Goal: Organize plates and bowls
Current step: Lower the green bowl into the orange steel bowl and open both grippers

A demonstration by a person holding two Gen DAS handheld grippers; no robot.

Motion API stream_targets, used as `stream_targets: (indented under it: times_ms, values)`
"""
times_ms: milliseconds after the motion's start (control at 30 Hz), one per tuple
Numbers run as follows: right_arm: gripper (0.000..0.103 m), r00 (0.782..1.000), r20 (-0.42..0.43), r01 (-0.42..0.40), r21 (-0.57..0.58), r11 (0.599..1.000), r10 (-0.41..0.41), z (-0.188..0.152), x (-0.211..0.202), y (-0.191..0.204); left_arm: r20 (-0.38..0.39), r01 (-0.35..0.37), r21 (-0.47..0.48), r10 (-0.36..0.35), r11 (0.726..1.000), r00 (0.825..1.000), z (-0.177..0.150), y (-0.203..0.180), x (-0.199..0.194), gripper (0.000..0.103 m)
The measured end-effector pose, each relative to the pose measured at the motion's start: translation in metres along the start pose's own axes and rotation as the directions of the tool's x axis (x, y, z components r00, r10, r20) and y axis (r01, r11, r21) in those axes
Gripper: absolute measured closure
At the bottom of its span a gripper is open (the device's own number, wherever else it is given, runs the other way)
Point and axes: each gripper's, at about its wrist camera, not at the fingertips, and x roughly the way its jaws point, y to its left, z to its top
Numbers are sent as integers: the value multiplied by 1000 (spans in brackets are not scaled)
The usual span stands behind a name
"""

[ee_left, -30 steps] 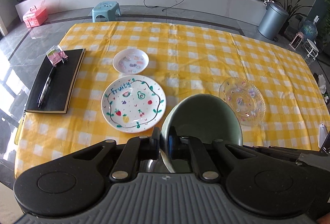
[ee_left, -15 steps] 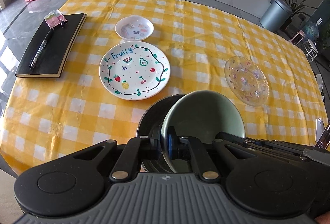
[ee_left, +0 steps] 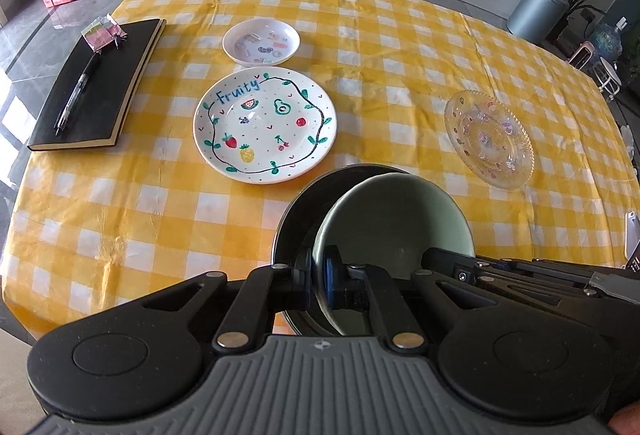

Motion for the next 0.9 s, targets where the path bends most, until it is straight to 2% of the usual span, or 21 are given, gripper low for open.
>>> stream_targets:
  times_ms: [233,600,900]
  values:
    - [96,1000,-4,5,-9,1000,-5,-1,3,0,-23,-15,15,15,1000,1000,-1,-1,5,96]
    - [94,1000,15,23,-35,999,-22,-2,1,2,-19,-23,19,24,1000,1000,-3,0,6,97]
    - [89,995,93,30,-54,998,-25,2,-18,6,0,-4,19,4,1000,1000,-1,-1,2,96]
